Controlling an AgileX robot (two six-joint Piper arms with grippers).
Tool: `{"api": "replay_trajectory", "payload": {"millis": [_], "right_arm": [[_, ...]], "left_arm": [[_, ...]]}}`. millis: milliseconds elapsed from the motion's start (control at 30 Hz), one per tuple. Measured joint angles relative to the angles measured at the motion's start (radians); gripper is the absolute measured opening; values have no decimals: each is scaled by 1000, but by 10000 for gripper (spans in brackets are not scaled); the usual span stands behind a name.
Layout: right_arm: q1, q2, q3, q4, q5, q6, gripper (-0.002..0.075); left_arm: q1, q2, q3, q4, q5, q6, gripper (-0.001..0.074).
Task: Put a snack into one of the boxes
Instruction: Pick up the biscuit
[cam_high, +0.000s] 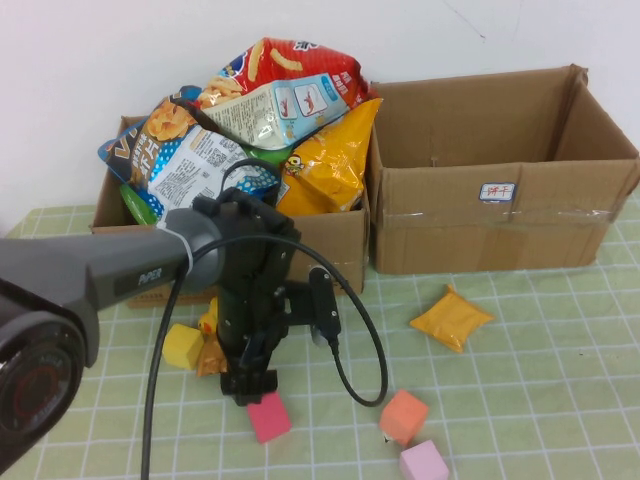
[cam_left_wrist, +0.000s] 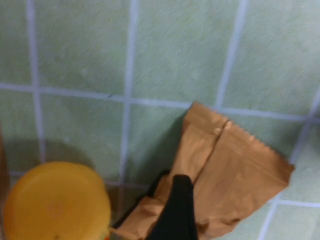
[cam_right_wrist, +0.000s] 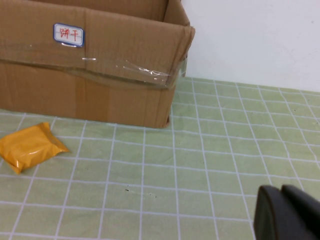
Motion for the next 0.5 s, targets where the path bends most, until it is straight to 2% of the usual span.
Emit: {"api": "replay_trajectory", "payload": {"millis": [333, 500], "right_arm": [[0, 0, 0, 0, -2, 0, -2], [0, 0, 0, 0, -3, 0, -2]], "left_arm": [[-4, 0, 0, 16, 121, -72, 589], [-4, 0, 0, 36, 92, -86, 586]]}}
